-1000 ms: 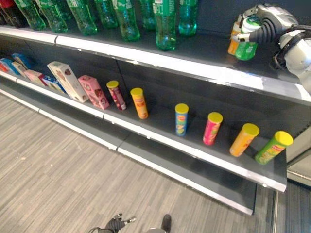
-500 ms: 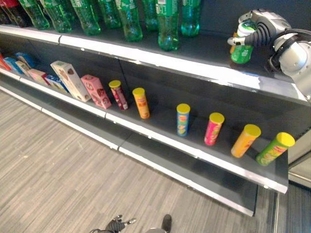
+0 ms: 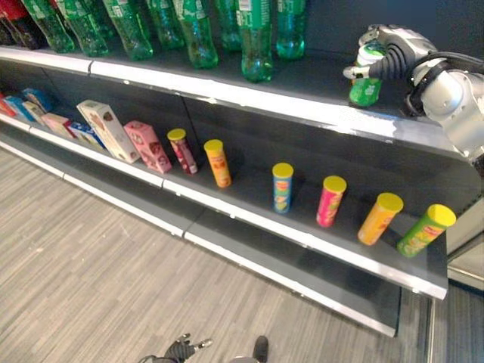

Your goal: Put the goods on the table back onto the shelves and tidy them up.

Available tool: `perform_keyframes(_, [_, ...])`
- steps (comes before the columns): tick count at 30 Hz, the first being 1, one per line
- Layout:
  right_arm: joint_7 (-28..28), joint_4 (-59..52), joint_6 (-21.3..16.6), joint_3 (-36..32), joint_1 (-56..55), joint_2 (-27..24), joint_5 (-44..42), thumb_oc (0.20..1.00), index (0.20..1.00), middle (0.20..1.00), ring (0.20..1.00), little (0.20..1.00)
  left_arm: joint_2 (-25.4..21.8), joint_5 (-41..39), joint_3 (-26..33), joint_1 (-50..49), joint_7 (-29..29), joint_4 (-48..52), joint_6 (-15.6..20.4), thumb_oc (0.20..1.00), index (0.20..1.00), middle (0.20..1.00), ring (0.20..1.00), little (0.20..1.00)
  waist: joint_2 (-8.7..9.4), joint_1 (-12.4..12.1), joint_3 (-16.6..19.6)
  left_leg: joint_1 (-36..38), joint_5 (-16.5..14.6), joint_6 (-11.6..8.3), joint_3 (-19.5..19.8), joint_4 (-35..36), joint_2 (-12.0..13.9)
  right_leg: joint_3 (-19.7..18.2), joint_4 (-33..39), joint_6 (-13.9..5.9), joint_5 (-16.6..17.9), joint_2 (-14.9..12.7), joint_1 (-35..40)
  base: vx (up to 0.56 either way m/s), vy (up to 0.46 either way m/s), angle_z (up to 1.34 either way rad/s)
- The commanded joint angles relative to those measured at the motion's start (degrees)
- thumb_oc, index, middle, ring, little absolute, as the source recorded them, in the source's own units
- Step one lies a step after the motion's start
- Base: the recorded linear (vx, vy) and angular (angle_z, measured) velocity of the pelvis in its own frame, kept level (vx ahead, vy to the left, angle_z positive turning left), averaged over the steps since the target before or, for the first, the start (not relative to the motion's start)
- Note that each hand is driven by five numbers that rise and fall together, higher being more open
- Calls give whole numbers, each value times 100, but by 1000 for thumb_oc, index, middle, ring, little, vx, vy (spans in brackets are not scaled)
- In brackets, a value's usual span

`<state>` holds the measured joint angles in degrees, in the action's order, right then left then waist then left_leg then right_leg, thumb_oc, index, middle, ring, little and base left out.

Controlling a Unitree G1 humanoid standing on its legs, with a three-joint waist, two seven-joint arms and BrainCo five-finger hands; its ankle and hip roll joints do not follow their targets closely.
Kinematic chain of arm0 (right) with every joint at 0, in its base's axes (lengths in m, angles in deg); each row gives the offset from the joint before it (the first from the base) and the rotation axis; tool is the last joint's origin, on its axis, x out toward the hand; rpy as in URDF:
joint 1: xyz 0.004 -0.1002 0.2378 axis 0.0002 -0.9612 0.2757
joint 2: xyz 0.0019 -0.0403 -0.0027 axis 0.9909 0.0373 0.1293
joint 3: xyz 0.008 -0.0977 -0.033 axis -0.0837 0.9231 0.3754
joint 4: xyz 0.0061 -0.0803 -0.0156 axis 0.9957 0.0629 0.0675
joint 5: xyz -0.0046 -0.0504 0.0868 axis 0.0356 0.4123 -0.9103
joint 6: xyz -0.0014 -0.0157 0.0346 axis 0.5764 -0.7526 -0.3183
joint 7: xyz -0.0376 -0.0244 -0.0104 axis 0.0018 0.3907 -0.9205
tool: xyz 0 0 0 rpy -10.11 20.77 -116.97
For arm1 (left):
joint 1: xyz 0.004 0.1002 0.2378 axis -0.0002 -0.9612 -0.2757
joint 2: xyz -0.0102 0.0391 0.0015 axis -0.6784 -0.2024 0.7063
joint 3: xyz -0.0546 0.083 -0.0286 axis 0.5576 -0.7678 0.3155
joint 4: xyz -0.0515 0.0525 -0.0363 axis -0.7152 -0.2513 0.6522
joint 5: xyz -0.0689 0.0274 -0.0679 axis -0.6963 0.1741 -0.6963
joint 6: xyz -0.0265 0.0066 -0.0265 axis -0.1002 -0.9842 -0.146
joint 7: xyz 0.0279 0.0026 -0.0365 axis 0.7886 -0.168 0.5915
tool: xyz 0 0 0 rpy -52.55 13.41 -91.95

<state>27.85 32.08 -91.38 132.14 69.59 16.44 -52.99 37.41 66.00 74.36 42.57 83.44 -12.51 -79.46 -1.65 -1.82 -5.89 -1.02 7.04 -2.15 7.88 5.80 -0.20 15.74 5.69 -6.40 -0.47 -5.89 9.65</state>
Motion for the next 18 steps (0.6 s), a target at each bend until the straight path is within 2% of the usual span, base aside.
perform_keyframes(1, [89, 33, -43, 345, 476, -76, -17, 200, 200, 200, 200, 200, -348, -132, -76, 325, 81, -43, 139, 1000, 1000, 1000, 1000, 1000, 471, -246, -58, 448, -854, -389, -619, -103, 326, -329, -166, -164, -542, -372, 80, 0, 0, 0])
perform_keyframes(18, [32, 52, -18, 293, 288, 55, 62, 200, 200, 200, 200, 200, -352, -90, -81, 375, 101, -62, 131, 1000, 1000, 1000, 1000, 1000, 465, -232, -71, 457, -850, -392, -637, -91, 330, -319, -163, -157, -528, -371, 72, 0, 0, 0])
